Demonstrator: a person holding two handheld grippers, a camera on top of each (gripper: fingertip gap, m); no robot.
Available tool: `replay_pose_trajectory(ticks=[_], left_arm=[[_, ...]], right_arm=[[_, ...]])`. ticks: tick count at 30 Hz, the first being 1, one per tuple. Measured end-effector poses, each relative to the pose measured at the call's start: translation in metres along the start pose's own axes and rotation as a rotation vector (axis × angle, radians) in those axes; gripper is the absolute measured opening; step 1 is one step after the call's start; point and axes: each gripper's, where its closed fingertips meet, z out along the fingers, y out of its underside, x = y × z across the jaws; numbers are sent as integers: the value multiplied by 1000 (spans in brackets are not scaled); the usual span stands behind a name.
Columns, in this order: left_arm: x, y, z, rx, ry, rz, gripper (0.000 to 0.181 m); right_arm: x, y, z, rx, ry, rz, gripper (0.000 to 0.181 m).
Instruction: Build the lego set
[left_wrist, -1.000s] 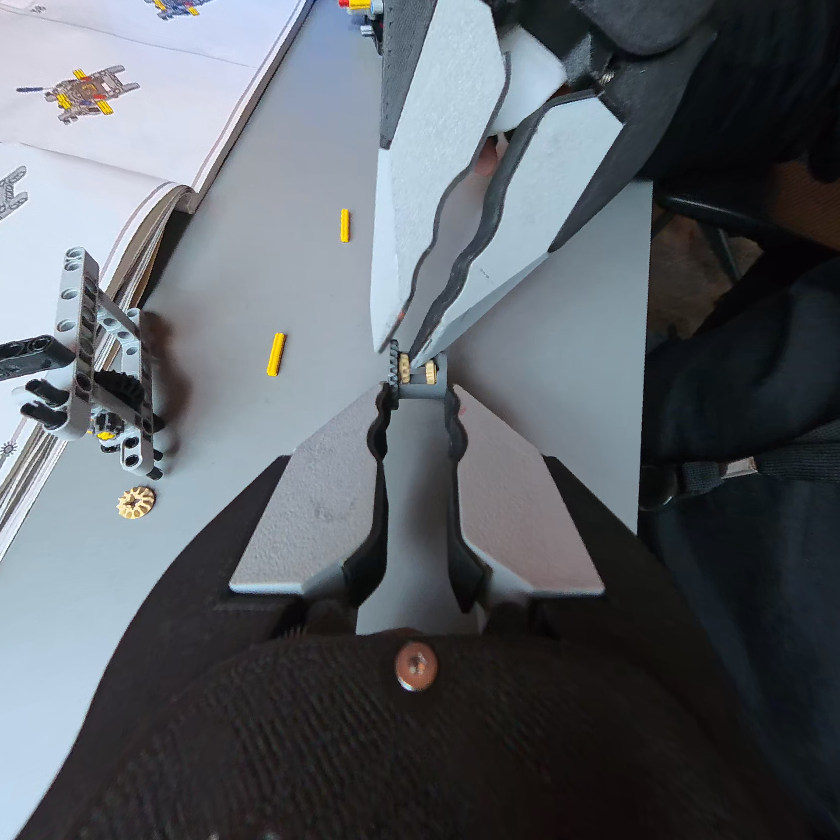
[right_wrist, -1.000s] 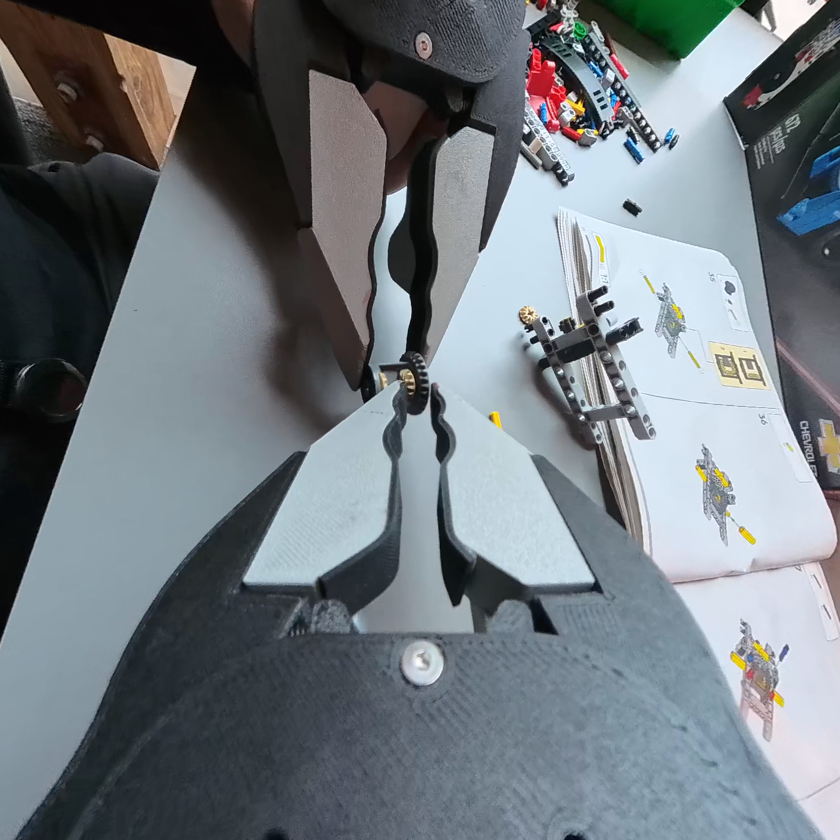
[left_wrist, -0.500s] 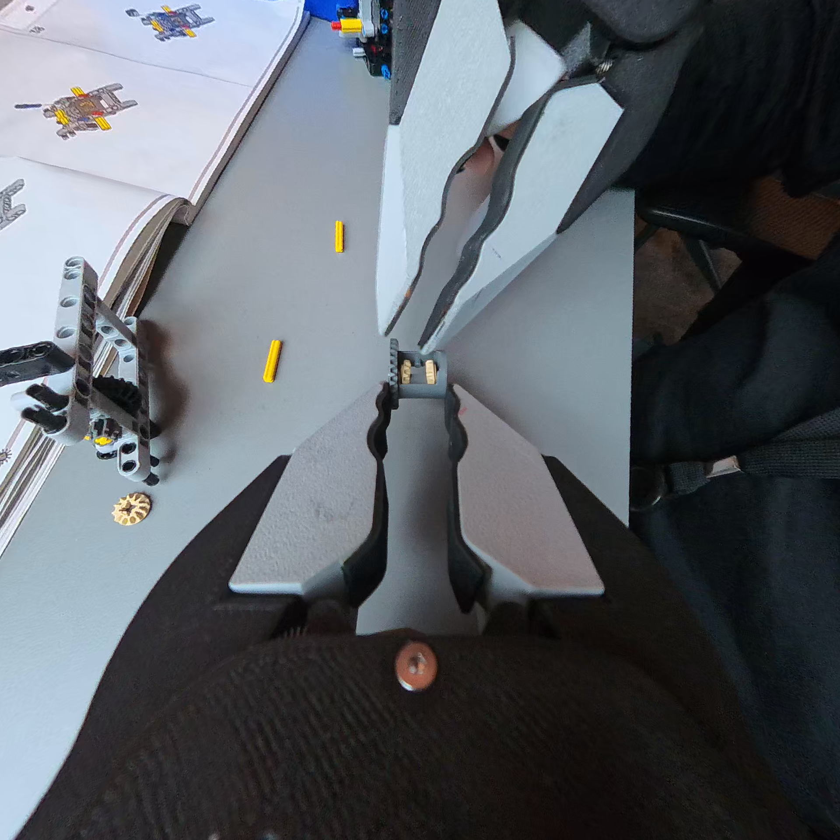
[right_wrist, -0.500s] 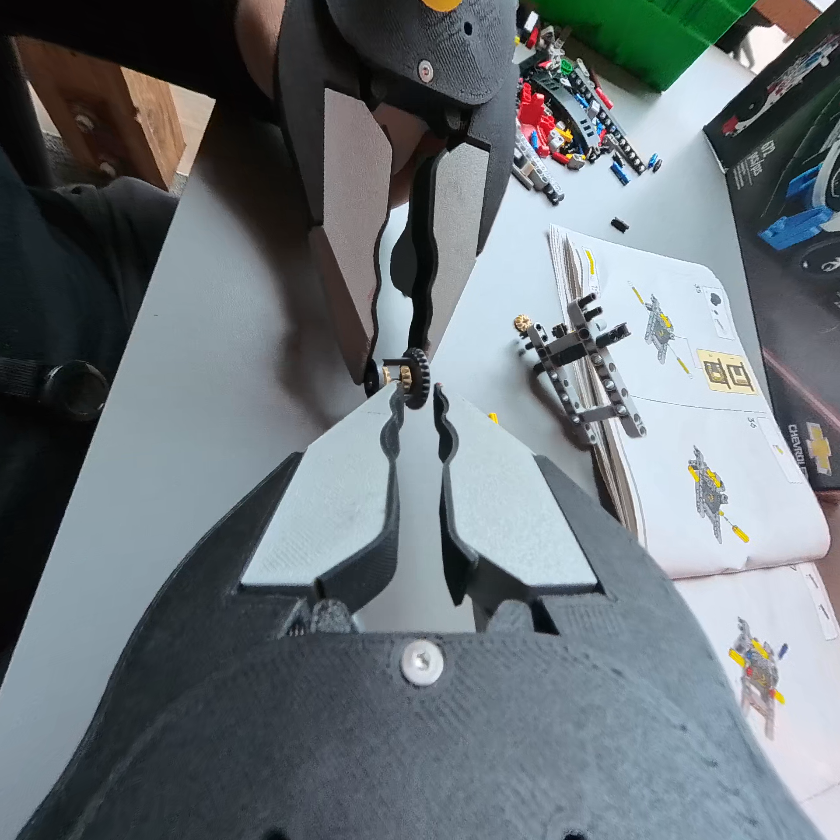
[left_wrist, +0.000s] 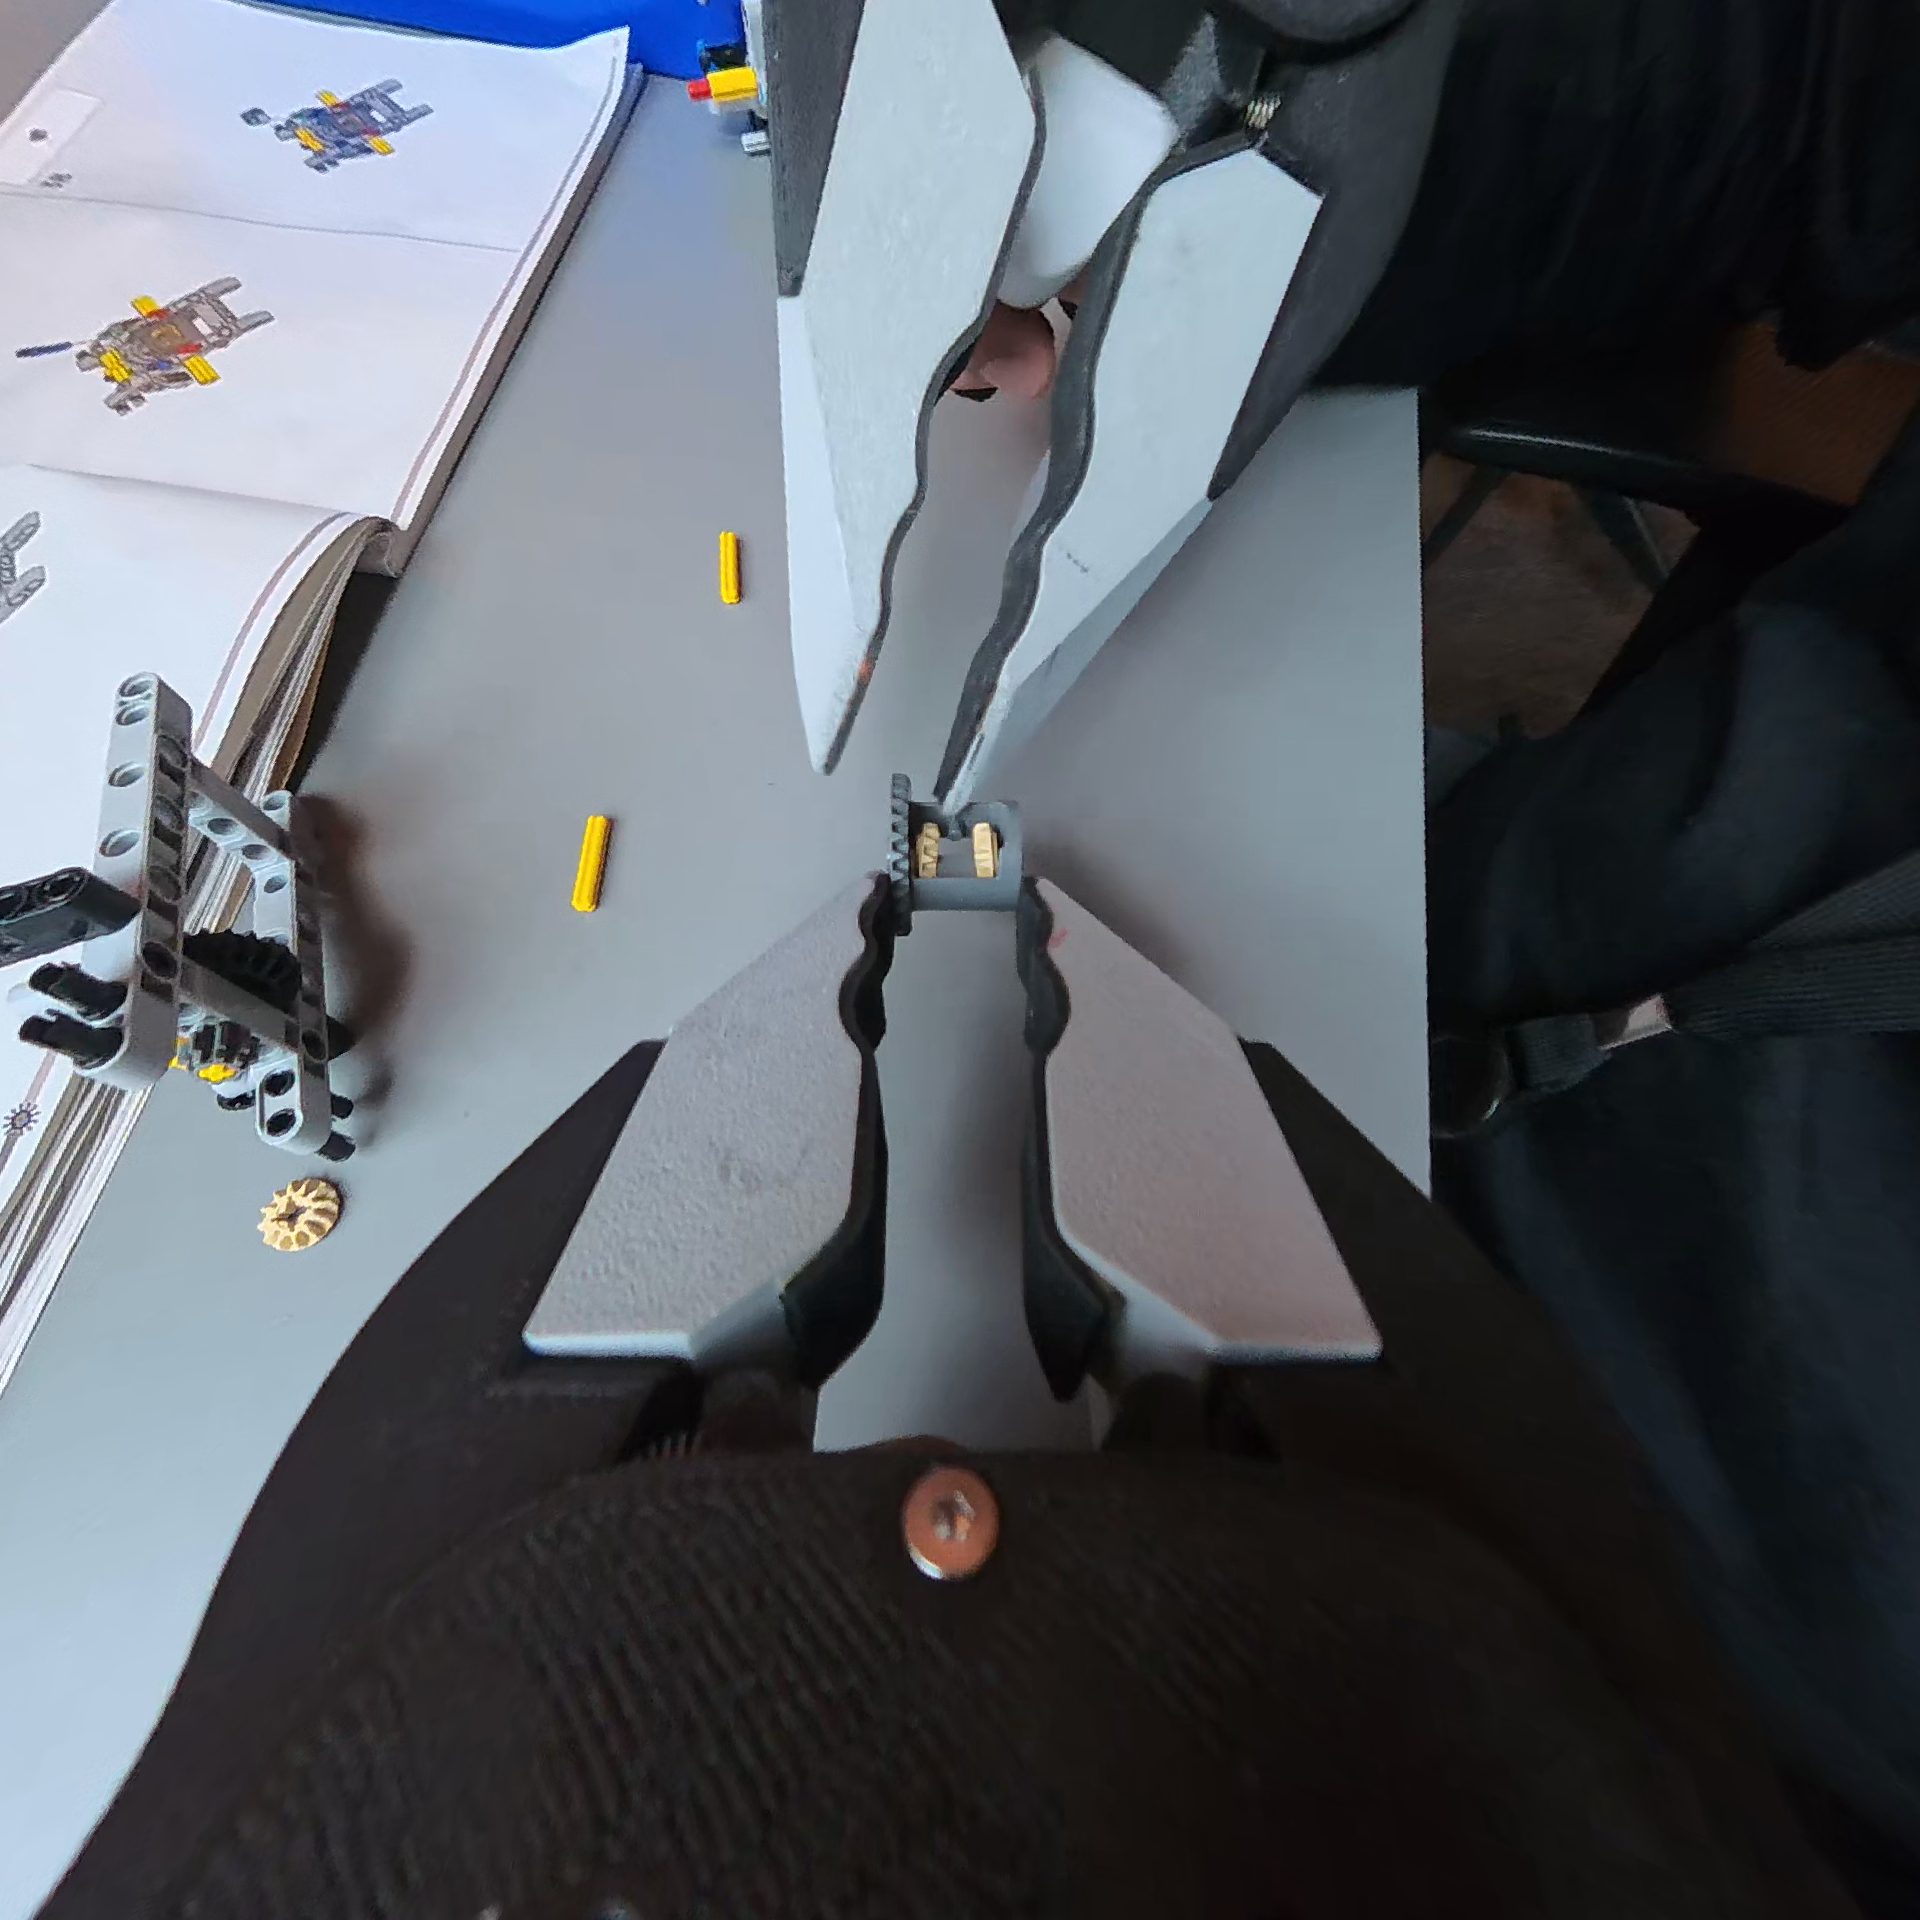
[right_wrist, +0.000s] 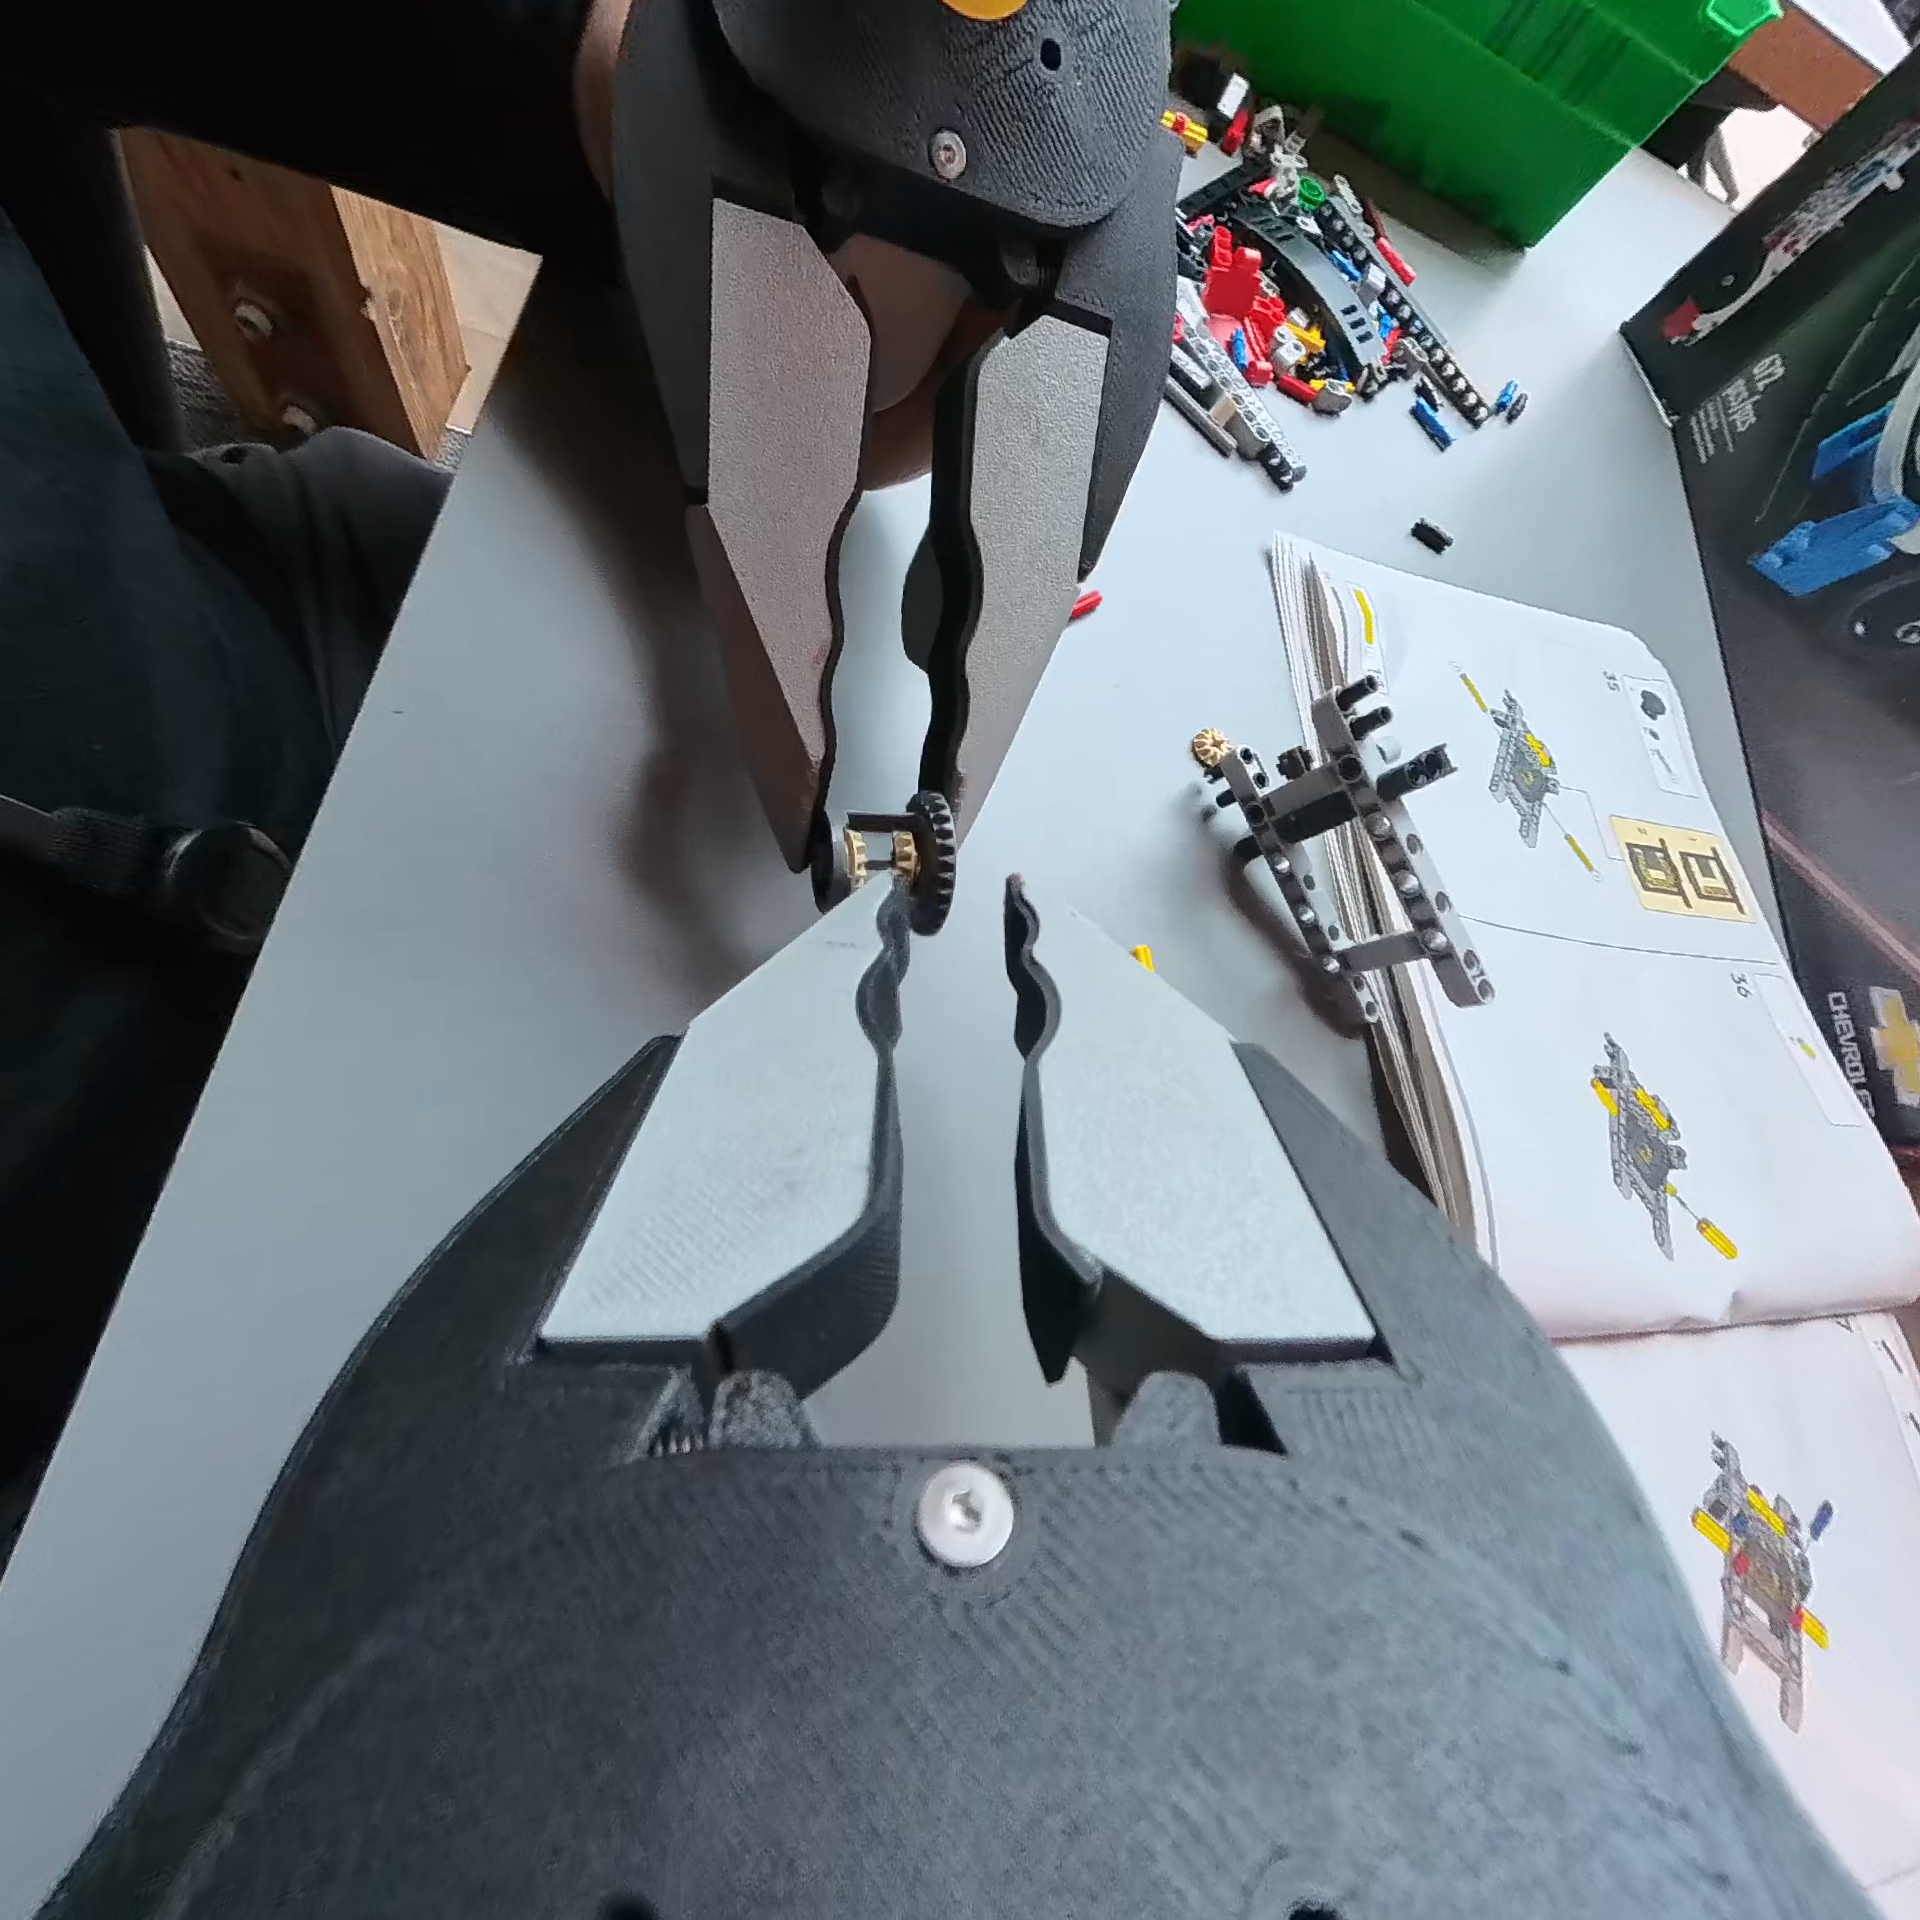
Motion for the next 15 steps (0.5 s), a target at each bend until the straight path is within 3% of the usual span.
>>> replay_pose_trajectory(ticks=[9, 15], left_arm=[[7, -2, -1, 2, -6, 64, 20], [8, 1, 0, -6, 1, 73, 21]], right_arm=[[-4, -5, -10, 31, -11, -52, 17], [12, 12, -22, 62, -23, 42, 18]])
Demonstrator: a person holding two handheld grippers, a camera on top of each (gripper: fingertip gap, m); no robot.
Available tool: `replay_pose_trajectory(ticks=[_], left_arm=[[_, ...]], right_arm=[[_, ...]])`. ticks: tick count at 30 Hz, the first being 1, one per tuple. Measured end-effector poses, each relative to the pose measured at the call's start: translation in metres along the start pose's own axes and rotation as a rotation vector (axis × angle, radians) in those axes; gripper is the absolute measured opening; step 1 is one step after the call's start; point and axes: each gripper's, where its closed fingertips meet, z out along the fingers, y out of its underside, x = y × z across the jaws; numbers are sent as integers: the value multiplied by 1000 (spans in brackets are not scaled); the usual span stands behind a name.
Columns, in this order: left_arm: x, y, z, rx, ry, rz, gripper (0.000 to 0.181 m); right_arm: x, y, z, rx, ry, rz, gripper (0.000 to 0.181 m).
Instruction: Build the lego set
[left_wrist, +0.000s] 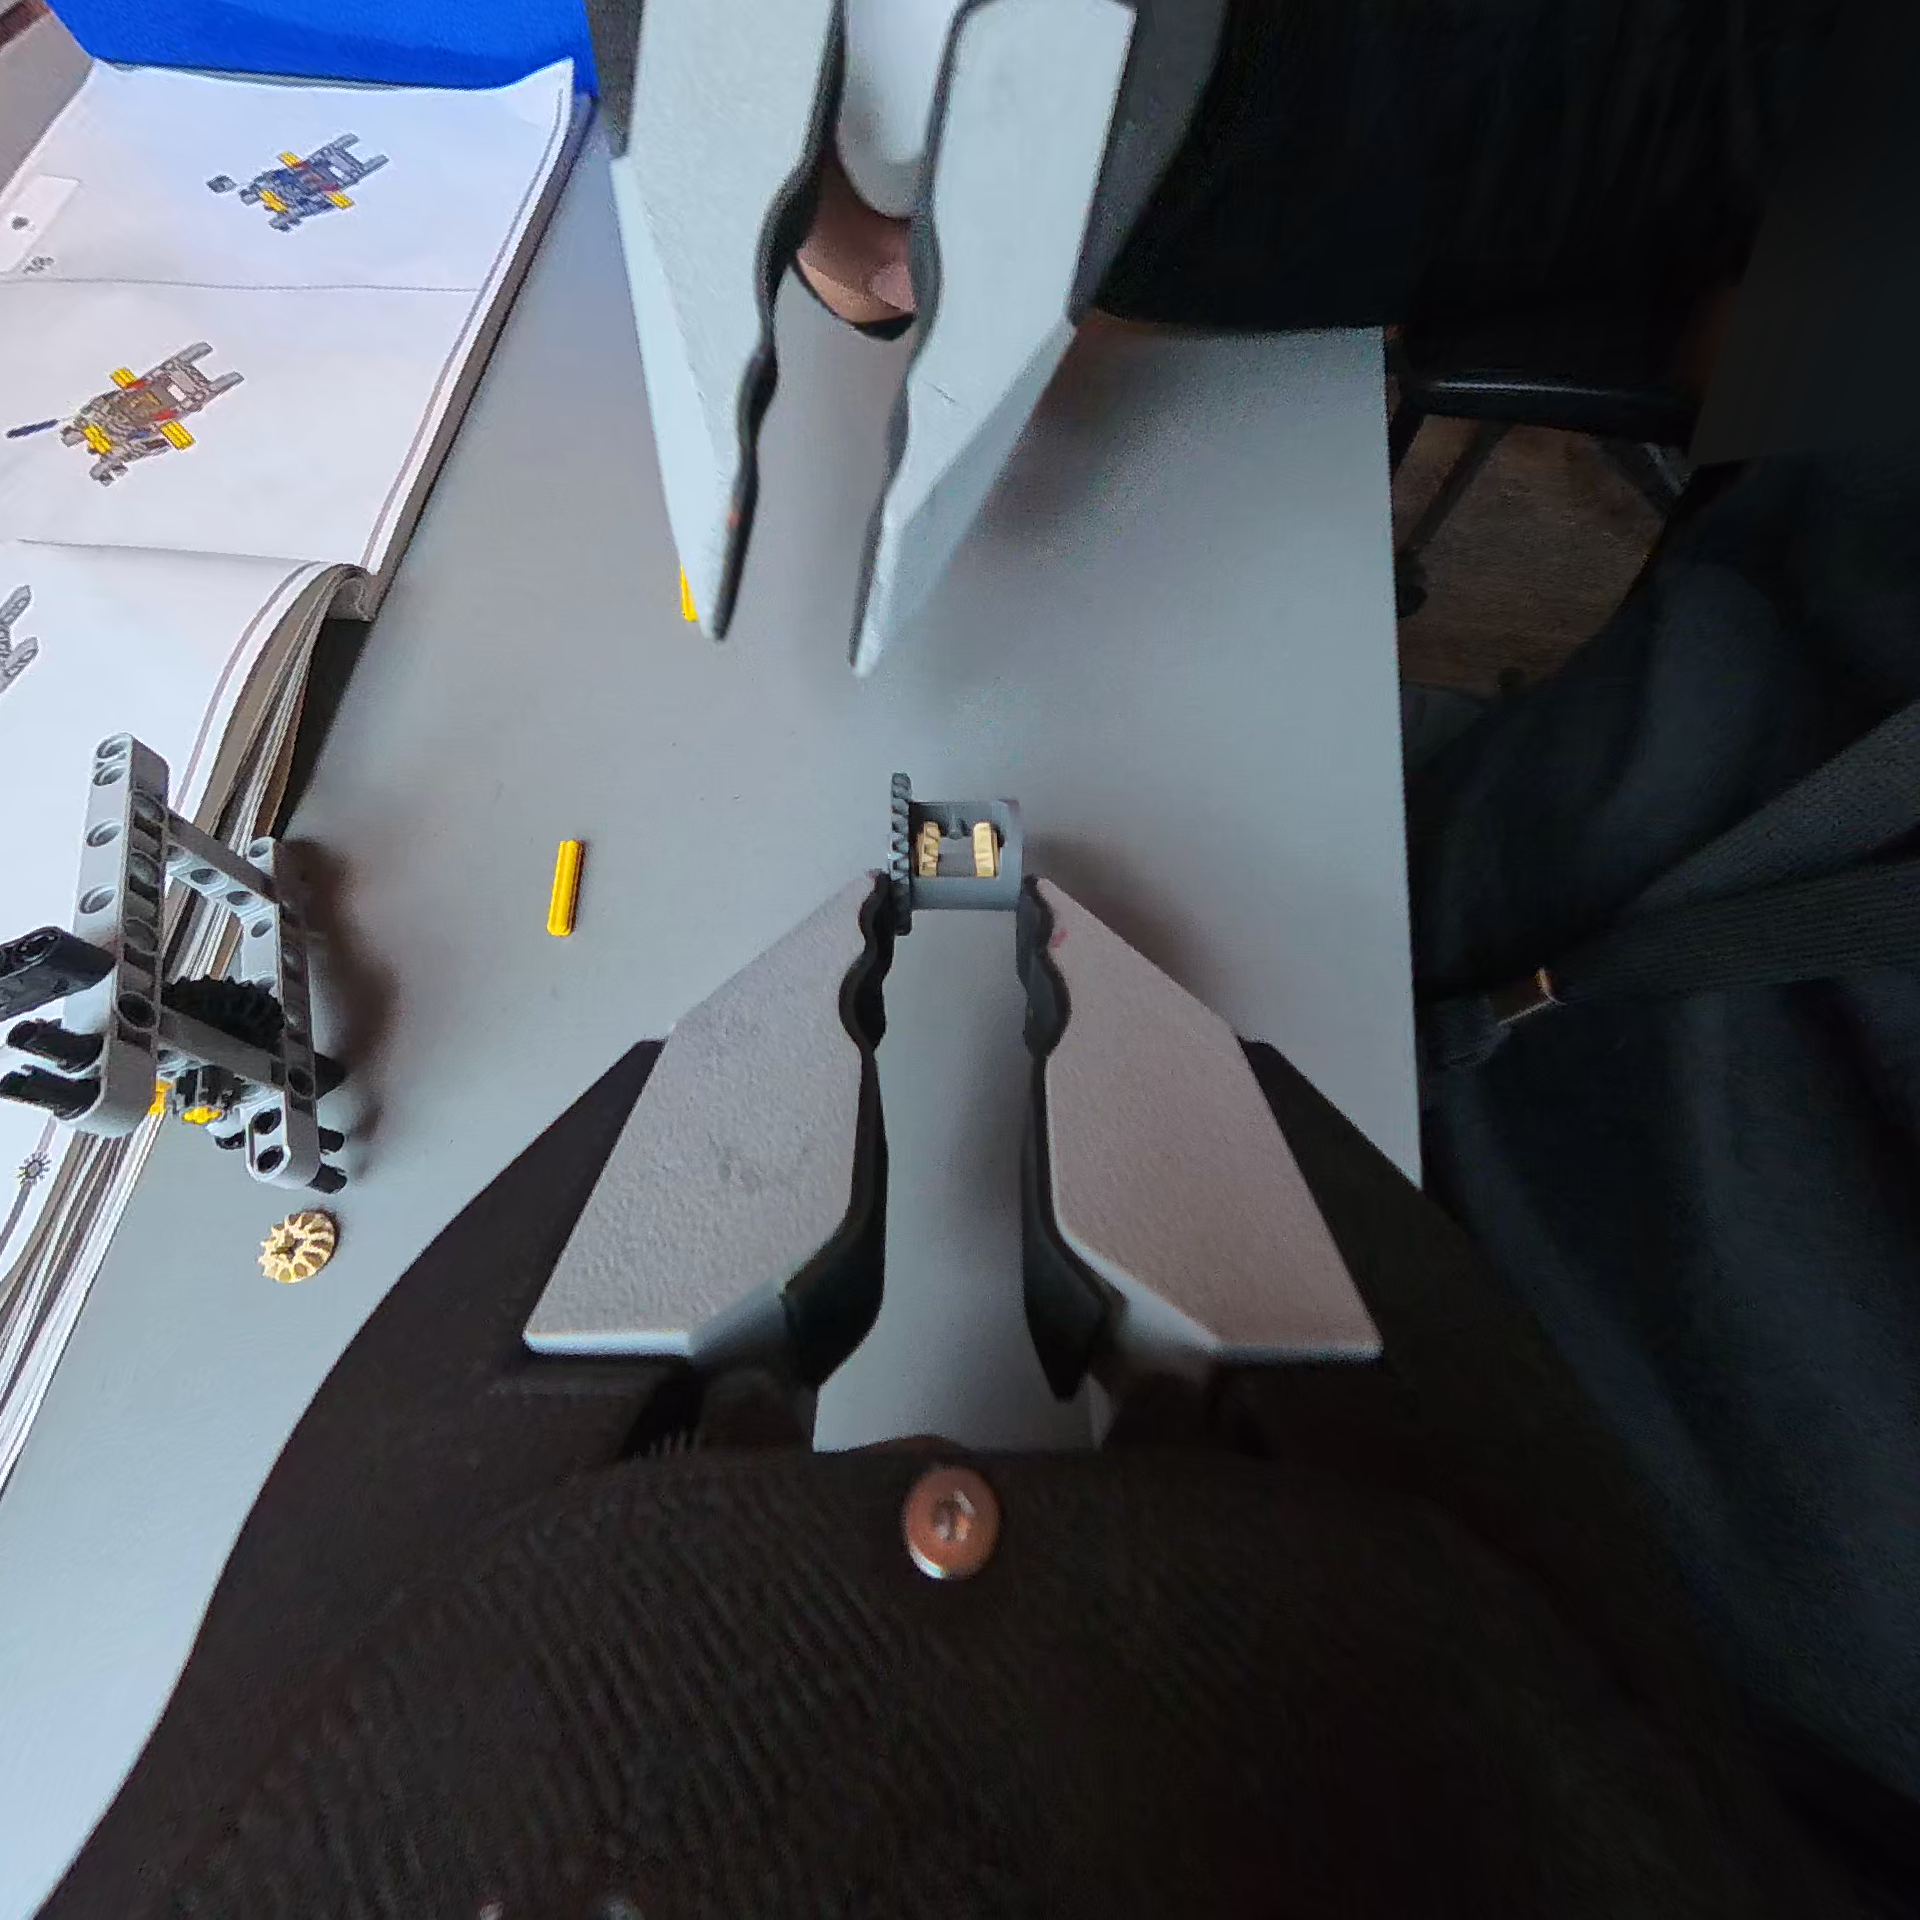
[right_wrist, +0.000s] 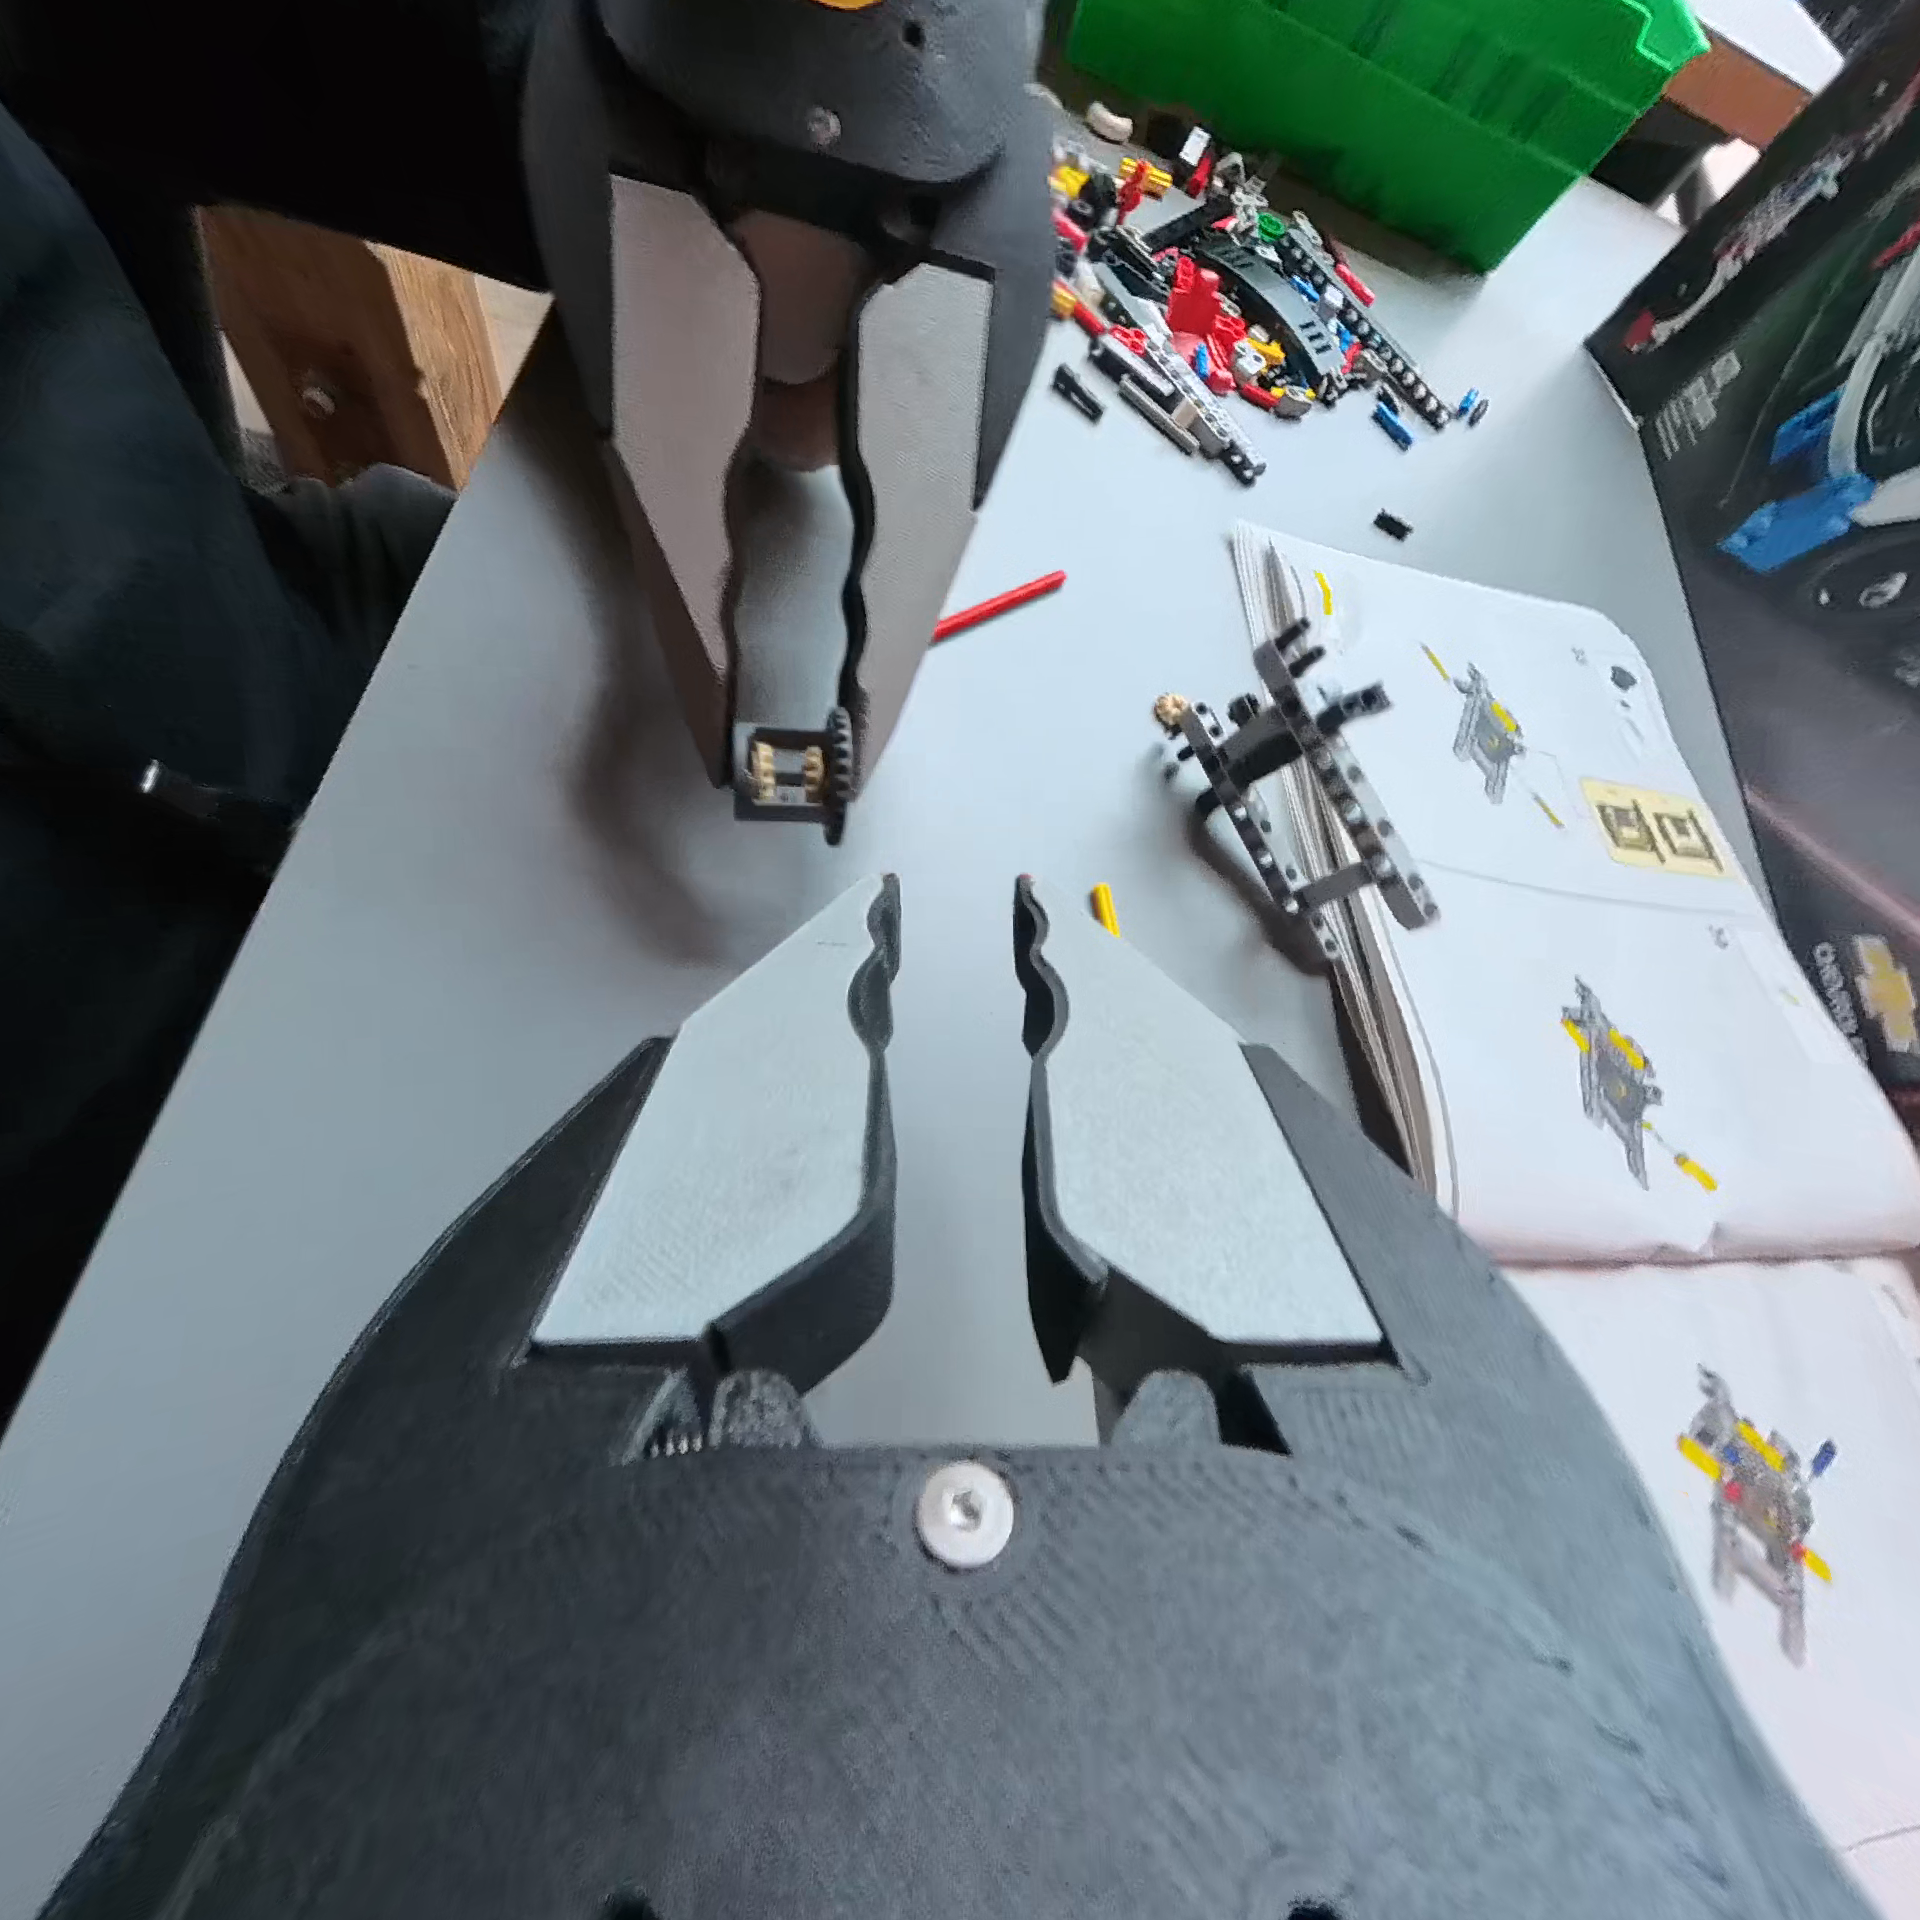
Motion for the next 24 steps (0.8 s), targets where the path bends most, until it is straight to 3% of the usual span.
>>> replay_pose_trajectory(ticks=[5, 12, 18, 24], left_arm=[[-4, 4, -1, 0, 1, -17, 20], [-13, 5, -8, 17, -17, -55, 20], [-13, 7, -14, 14, -39, -65, 20], [-13, 14, -23, 17, -57, -105, 20]], right_arm=[[18, 11, -3, 45, -3, 122, 16], [57, 29, 6, -18, 47, 205, 27], [92, 30, 19, -85, 97, 157, 33], [115, 22, 42, -161, 115, -33, 38]])
